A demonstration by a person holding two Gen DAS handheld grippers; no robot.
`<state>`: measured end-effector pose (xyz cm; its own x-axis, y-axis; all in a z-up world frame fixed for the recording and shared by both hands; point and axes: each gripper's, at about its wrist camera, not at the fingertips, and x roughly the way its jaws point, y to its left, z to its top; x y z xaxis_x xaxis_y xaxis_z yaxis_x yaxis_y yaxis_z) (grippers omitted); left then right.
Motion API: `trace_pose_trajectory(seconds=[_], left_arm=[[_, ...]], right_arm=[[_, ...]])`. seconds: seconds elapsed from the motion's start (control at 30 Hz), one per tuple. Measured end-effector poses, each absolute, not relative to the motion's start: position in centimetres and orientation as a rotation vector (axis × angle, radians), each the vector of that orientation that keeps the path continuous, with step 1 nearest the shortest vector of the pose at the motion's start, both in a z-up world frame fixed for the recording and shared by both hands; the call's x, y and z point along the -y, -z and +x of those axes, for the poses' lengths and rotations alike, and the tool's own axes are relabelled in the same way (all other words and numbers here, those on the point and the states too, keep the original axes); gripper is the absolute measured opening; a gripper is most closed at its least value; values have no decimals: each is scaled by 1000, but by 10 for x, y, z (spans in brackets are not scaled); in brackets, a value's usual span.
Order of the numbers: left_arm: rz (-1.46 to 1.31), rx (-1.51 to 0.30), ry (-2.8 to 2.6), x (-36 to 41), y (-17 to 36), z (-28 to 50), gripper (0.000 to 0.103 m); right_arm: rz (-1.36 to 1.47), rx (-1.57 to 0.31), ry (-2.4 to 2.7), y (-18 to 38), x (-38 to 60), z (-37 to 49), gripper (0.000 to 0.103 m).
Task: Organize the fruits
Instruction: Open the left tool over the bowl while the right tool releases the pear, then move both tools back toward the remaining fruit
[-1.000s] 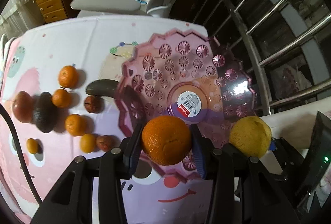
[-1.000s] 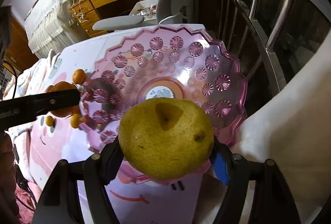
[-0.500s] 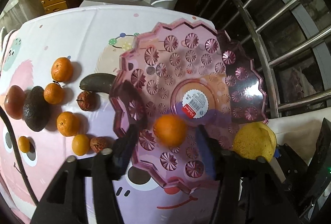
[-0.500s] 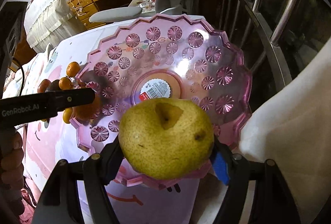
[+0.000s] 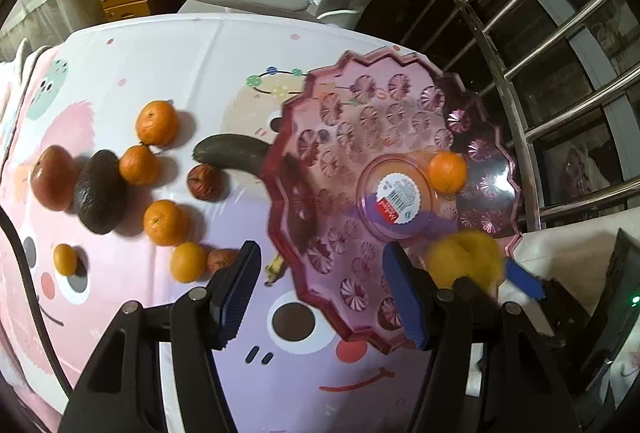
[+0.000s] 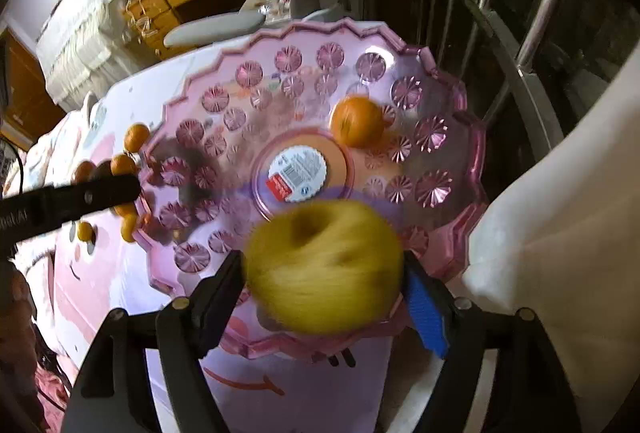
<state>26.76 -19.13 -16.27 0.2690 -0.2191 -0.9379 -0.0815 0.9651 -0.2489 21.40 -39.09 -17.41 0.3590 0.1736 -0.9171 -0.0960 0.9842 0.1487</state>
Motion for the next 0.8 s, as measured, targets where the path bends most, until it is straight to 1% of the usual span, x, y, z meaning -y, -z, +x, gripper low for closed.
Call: trace_pose_trajectory(seconds=[0.1,0.47,0.8], left_arm=[[-279,-1292,83,182,159,259,62],[-297,-1276,50,140,153,218,62],[-290,-1308,74,77,147,166,62]], right_arm=[[67,-1177,-176,169,387,212,82],[117,-1169,-193,159,362,190,82],[228,-1198,-118,156,324,150,82]])
